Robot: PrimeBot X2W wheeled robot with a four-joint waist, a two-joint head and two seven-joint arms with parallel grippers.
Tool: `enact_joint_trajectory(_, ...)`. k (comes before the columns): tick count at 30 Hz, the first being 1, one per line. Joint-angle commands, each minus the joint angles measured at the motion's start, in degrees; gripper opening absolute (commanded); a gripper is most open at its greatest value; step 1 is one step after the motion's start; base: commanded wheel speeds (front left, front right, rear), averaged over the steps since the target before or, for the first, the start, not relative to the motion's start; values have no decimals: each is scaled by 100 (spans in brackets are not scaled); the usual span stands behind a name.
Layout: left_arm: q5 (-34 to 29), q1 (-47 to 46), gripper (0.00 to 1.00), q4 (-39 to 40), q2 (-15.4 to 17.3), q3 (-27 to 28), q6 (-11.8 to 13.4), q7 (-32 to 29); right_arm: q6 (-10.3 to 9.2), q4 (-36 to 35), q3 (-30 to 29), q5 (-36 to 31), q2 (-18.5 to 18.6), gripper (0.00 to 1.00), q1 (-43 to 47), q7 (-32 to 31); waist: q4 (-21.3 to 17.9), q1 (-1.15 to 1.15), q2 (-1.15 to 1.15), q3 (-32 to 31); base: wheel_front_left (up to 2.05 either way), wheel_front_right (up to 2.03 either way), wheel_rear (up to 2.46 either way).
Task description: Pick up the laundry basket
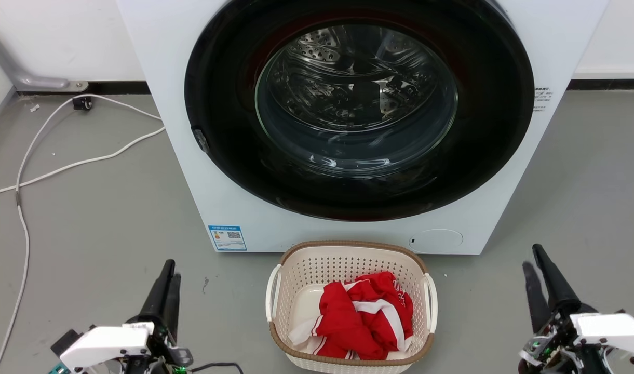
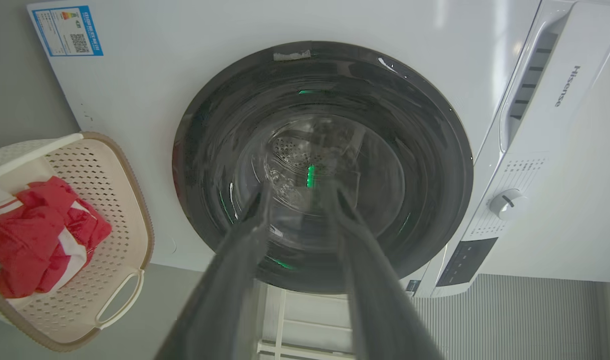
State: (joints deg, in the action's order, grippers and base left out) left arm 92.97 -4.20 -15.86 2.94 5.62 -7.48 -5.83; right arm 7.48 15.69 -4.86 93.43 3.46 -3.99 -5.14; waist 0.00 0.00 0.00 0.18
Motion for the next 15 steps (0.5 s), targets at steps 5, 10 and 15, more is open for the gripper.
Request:
enact_joint_trajectory(5, 8, -86, 100, 214, 22, -97, -1, 150, 0, -215, 104, -59, 15, 100, -40, 144, 0, 0, 0, 3, 0, 0, 0)
enact_joint_trajectory(10, -278, -90, 100, 335, 41, -219, -1, 300, 0, -314, 126, -346, 11, 100, 8, 279, 0, 0, 0, 2, 0, 0, 0)
enact_joint_trajectory(15, -808, -101, 100, 527, 34, -255, -1, 429, 0, -453, 137, -1005, 6, 100, 41, 404, 1, 0, 0, 0, 0, 0, 0)
